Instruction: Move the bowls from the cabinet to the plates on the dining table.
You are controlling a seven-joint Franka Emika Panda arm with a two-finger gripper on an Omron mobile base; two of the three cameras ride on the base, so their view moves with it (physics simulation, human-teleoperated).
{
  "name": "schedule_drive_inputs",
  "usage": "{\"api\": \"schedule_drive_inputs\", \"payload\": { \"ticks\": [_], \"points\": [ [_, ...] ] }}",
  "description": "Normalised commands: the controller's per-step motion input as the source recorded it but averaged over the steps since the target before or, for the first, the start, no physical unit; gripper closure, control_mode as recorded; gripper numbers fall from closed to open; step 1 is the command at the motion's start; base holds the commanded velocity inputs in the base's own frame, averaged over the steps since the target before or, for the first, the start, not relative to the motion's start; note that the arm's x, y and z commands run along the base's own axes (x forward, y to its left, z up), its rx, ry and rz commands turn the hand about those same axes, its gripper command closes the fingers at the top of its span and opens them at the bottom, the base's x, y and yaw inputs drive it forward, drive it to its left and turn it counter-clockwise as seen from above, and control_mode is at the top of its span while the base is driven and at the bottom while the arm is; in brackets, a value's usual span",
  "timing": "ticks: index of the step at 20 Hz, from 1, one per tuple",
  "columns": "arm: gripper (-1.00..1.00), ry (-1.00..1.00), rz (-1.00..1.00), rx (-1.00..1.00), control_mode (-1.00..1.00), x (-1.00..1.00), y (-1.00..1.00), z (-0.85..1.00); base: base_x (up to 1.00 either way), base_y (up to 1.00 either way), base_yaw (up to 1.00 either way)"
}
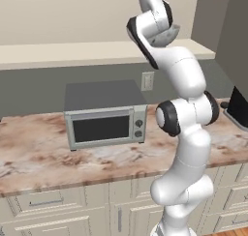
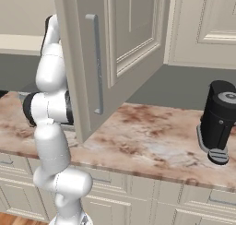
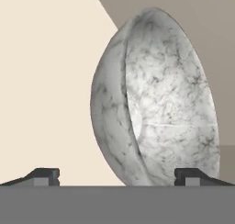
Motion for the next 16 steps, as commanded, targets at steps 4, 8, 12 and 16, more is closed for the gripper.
{"api": "schedule_drive_inputs", "payload": {
  "ticks": [4,8,12,16],
  "points": [
    [-1.00,0.00,0.04,-0.08,-1.00,0.28,-0.07,0.00,0.00,0.00,0.00],
    [-1.00,0.00,0.03,-0.07,-1.00,0.18,-0.02,-0.08,0.00,0.00,0.00],
    [-1.00,0.00,0.04,-0.05,-1.00,0.01,0.00,-0.35,0.00,0.00,0.00],
    [-1.00,0.00,0.06,-0.01,-1.00,-0.01,0.00,-0.69,0.00,0.00,0.00]
  ]
}}
